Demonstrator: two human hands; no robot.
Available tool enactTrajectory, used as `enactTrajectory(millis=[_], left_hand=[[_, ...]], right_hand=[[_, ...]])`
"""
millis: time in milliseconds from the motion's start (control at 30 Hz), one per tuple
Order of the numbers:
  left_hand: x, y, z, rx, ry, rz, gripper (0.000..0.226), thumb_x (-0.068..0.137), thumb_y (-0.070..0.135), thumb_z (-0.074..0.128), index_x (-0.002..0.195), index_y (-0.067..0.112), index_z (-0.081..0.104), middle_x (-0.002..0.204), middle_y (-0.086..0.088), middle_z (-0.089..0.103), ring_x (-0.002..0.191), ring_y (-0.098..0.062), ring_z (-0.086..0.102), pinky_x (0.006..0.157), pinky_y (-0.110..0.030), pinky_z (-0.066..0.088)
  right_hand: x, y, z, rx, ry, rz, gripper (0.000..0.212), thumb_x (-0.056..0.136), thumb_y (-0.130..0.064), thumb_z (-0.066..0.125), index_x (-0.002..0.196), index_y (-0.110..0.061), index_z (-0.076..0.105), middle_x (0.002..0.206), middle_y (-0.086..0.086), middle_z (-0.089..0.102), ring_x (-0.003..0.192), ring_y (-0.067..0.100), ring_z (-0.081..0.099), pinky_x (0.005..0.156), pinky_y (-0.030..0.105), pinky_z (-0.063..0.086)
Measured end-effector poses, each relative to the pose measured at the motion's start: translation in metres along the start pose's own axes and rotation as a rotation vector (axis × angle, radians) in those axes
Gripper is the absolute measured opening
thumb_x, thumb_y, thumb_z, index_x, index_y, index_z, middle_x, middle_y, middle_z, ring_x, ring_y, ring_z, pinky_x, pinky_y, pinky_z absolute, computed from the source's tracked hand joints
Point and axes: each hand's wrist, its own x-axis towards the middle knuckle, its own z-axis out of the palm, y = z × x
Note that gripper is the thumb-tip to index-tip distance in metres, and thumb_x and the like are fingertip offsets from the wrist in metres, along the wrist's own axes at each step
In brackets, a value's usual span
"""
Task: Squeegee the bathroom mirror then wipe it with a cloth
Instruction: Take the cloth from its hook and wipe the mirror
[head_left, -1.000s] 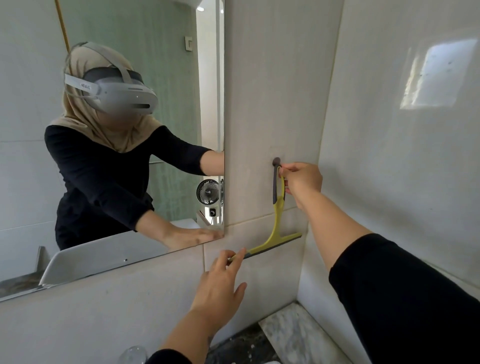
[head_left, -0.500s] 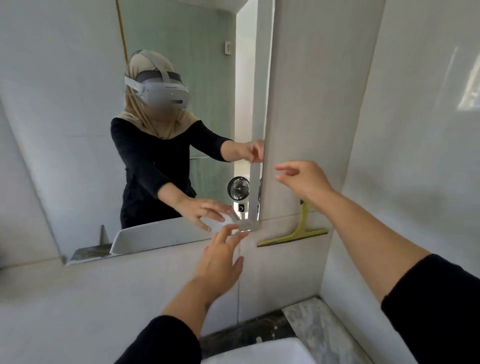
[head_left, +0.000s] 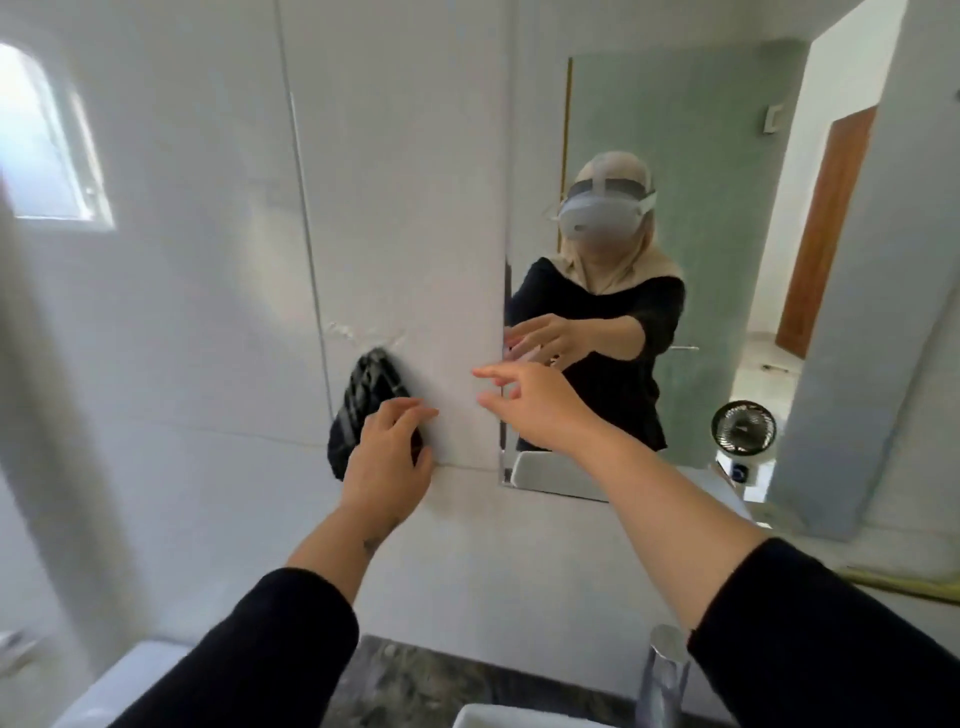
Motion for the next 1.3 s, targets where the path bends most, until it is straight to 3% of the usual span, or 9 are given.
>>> enactTrajectory(millis=[167,367,467,600,800,867,967,1100,1300], left_hand=[[0.009,-0.053,-0.018,0.014,0.032,-0.151,0.050,0.089,0.016,0.057,0.137,0.022,0.042,0.140,0.001,0.039,0.126,-0.021,0.036,0.095,-0.035,0.042],[0.034,-0.095,-0.007,-0.097,-0.038,-0.294,0.071,0.090,0.030,0.058,0.147,0.039,0.017,0.144,-0.005,0.033,0.130,-0.027,0.036,0.103,-0.042,0.039],[0.042,-0.103,0.004,-0.186,-0.110,-0.296,0.077,0.090,0.033,0.057,0.147,0.044,0.007,0.129,-0.006,0.048,0.117,-0.024,0.049,0.093,-0.035,0.043],[0.043,-0.102,0.006,-0.282,-0.041,-0.254,0.078,0.087,0.026,0.061,0.145,0.048,0.014,0.120,-0.001,0.056,0.111,-0.019,0.055,0.093,-0.035,0.047],[0.058,-0.052,-0.031,-0.387,0.142,-0.101,0.074,0.089,0.019,0.059,0.147,0.042,0.019,0.115,0.003,0.056,0.108,-0.014,0.056,0.092,-0.031,0.048],[0.073,-0.023,-0.050,-0.407,0.214,-0.038,0.072,0.089,0.020,0.059,0.147,0.041,0.020,0.115,0.004,0.056,0.107,-0.011,0.056,0.091,-0.031,0.049],[0.096,0.028,-0.076,-0.400,0.276,0.098,0.072,0.090,0.020,0.057,0.147,0.040,0.019,0.112,0.005,0.056,0.101,-0.008,0.057,0.086,-0.026,0.050],[0.125,0.091,-0.102,-0.315,0.333,0.243,0.071,0.093,0.023,0.054,0.150,0.035,0.014,0.109,0.004,0.052,0.092,-0.008,0.055,0.078,-0.024,0.049],[0.183,0.168,-0.132,-0.156,0.351,0.391,0.069,0.095,0.041,0.046,0.150,0.033,0.005,0.140,0.003,0.037,0.112,-0.014,0.052,0.079,-0.030,0.050]], right_hand=[[0.050,-0.020,0.073,0.022,-0.055,-0.042,0.051,0.092,-0.034,0.053,0.142,-0.033,0.040,0.142,0.008,0.046,0.132,0.025,0.043,0.110,0.036,0.035],[0.092,-0.027,0.127,0.008,0.027,-0.007,0.057,0.095,-0.035,0.048,0.146,-0.039,0.024,0.128,0.014,0.043,0.119,0.031,0.048,0.105,0.039,0.039],[0.103,-0.027,0.146,0.036,0.154,0.035,0.054,0.097,-0.024,0.046,0.145,-0.041,0.028,0.122,0.012,0.043,0.117,0.031,0.047,0.104,0.038,0.039],[0.111,-0.023,0.149,0.195,0.239,0.026,0.054,0.095,-0.007,0.046,0.141,-0.035,0.042,0.127,0.010,0.050,0.121,0.027,0.048,0.107,0.032,0.037],[0.101,-0.048,0.096,0.354,0.352,-0.211,0.043,0.096,-0.014,0.048,0.136,-0.031,0.049,0.109,0.003,0.060,0.096,0.012,0.054,0.093,0.024,0.043],[0.096,-0.061,0.064,0.366,0.381,-0.340,0.042,0.097,-0.023,0.049,0.138,-0.032,0.046,0.121,-0.003,0.061,0.113,0.011,0.054,0.102,0.025,0.041],[0.085,-0.084,0.012,0.420,0.330,-0.432,0.047,0.100,-0.026,0.044,0.145,-0.032,0.033,0.151,-0.009,0.036,0.138,0.000,0.029,0.113,0.017,0.024],[0.083,-0.106,-0.059,0.314,0.470,-0.502,0.048,0.100,-0.016,0.044,0.146,-0.026,0.034,0.145,-0.012,0.038,0.128,-0.007,0.031,0.105,0.002,0.022],[0.107,-0.125,-0.155,0.131,0.857,-0.560,0.047,0.096,-0.008,0.046,0.141,-0.022,0.043,0.131,0.004,0.050,0.120,0.017,0.049,0.104,0.026,0.037]])
